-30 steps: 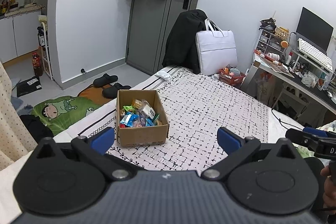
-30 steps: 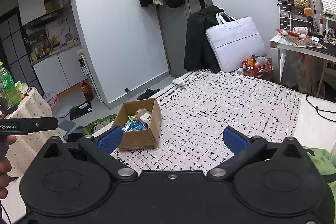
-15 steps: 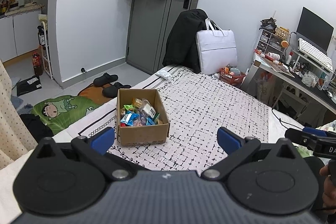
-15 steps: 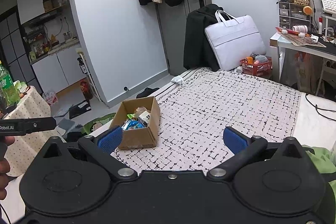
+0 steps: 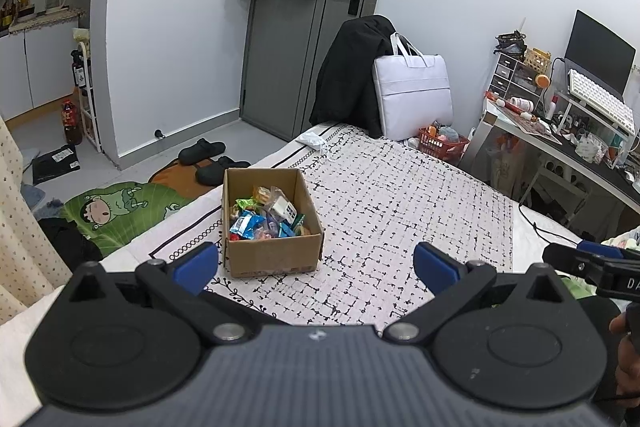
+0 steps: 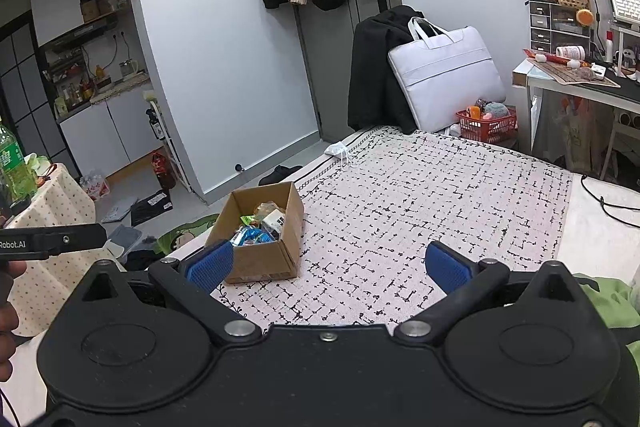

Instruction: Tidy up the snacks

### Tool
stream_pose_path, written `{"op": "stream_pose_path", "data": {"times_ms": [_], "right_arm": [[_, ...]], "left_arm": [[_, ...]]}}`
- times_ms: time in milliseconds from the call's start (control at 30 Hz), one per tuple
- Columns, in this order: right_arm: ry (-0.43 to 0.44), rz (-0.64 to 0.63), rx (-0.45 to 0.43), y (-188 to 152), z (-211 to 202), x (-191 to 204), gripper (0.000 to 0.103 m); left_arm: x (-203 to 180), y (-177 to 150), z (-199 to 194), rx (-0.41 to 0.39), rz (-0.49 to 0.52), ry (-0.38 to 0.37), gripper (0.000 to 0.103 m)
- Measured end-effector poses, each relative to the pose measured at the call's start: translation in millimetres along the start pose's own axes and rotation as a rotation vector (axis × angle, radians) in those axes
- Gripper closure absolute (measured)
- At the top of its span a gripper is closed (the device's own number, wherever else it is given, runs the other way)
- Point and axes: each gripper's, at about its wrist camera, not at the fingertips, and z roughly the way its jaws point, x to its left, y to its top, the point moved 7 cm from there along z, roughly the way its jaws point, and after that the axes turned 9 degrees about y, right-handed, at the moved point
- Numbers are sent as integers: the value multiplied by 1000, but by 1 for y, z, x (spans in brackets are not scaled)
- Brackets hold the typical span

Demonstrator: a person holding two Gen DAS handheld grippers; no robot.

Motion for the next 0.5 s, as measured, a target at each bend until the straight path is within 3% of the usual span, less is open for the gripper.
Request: {"op": "stream_pose_path", "data": {"times_ms": [500], "right_arm": [[4,8,10,0,8,0,0]], "left_arm": [[3,-3,3,6,3,2,0]]}}
